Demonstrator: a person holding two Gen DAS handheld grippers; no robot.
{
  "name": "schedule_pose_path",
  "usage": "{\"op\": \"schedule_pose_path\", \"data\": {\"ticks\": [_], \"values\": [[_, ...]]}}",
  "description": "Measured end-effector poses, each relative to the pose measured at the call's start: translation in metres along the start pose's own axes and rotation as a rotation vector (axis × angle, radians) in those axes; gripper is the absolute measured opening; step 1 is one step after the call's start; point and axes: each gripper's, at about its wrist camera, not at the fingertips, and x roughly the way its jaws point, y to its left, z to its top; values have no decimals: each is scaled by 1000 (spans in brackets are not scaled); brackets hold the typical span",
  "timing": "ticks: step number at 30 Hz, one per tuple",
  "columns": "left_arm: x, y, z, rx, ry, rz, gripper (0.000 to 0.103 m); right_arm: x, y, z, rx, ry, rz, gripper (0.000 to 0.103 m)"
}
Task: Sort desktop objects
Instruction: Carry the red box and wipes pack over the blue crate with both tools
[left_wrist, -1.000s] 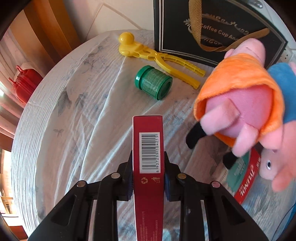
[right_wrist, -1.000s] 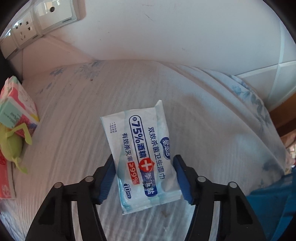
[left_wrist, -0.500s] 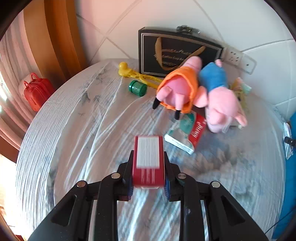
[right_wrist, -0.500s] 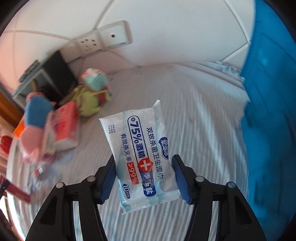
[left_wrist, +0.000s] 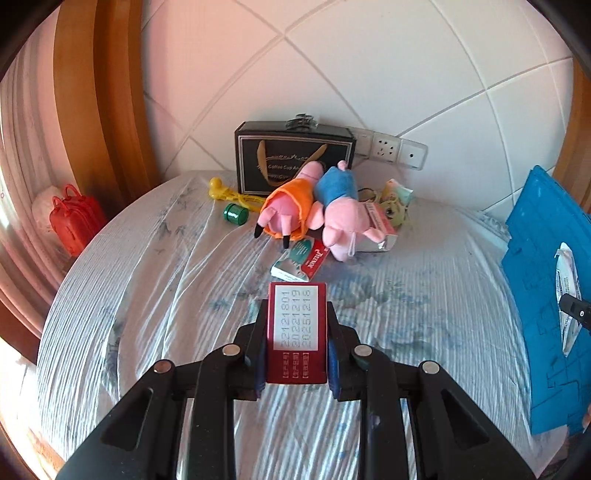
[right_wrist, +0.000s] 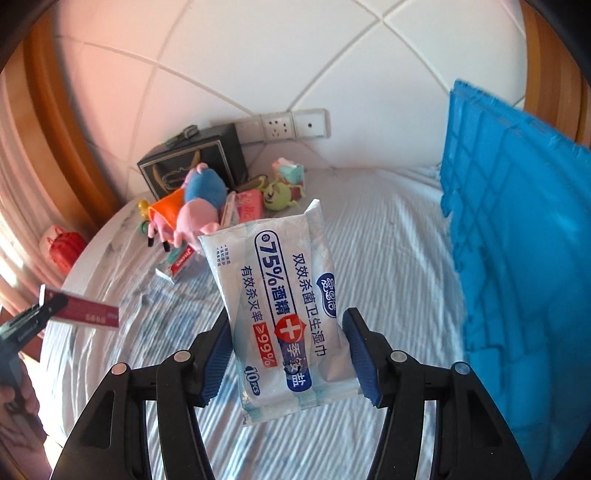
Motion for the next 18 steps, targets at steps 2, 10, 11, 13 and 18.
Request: {"op": "schedule_pose_path", "data": {"ticks": [2,10,11,13,18], "values": [[-15,-13,1,16,-30,-24,24,-20,1,-4,-12,-32,-9,58],[-68,-75,12,84,-149,-143,24,-109,-14,-13,-24,-209,-57,58],[-73,-85,14,93,-159,-162,24,-119,-18,-15,-19,-230,-66,58],[-85,-106,17,121,-186,-201,24,-141,-31,-19,-4,-272,-82,58],[-112,-159,24,176,-232,-291,24,-188,-63,-27,36,-357,-126,58]]}}
